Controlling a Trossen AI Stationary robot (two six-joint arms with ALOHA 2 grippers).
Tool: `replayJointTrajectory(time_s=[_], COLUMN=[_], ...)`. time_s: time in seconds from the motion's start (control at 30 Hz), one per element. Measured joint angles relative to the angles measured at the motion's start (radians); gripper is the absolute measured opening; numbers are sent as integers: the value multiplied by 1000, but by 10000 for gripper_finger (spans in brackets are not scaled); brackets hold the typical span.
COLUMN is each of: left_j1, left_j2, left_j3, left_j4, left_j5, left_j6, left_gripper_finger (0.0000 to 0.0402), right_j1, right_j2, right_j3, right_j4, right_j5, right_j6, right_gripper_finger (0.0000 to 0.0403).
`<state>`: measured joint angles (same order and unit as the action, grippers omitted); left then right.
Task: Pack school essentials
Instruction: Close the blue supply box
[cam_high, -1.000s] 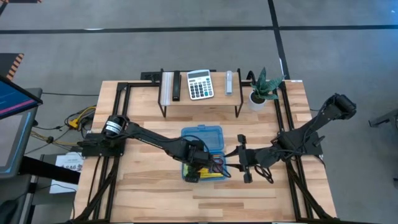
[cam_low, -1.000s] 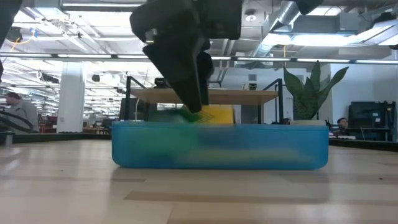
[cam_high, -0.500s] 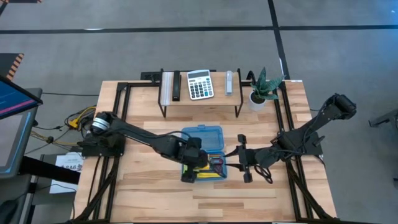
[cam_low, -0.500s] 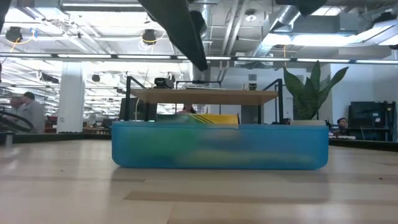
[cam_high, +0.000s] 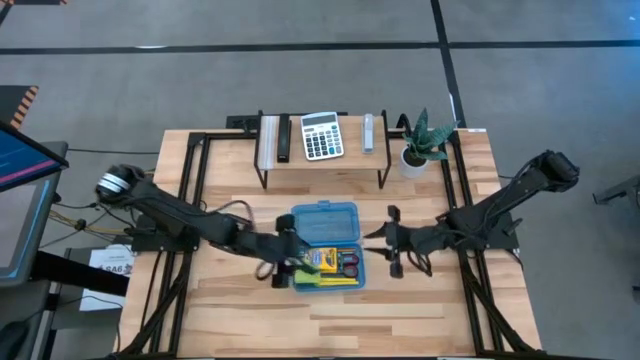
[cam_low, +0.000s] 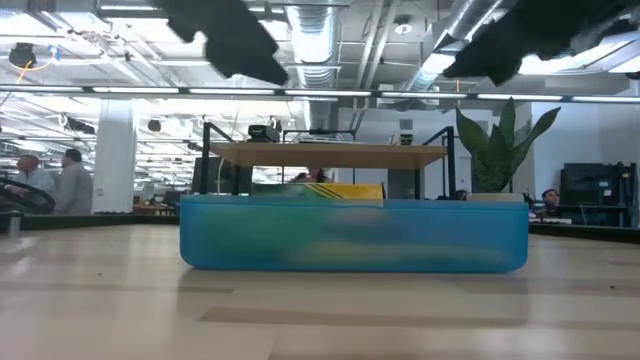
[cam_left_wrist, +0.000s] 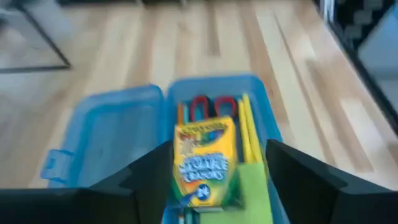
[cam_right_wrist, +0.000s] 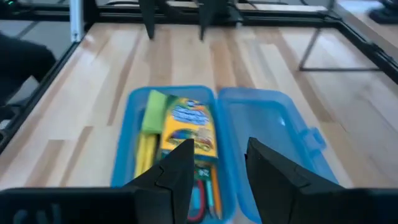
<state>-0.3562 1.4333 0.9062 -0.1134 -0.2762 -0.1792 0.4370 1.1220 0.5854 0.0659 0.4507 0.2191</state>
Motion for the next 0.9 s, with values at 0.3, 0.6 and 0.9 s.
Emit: replayJointTrajectory(time_s=[0.3, 0.6, 0.9], left_j1=[7, 95, 221], left_j2=[-231, -214, -70], left_j3=[-415, -552, -551], left_j4=[395, 387, 407], left_j5=[-287, -360, -209], left_j6=[-166, -446, -540], left_gripper_finger=[137, 9, 1], right_j1=[-157, -300, -380], right_j2=[-40, 67, 234], right_j3=[-154, -200, -200], right_j4=[57, 66, 119], right_j5=[-4, -6, -66], right_j6=[153, 271, 335], right_gripper_finger=[163, 119, 9])
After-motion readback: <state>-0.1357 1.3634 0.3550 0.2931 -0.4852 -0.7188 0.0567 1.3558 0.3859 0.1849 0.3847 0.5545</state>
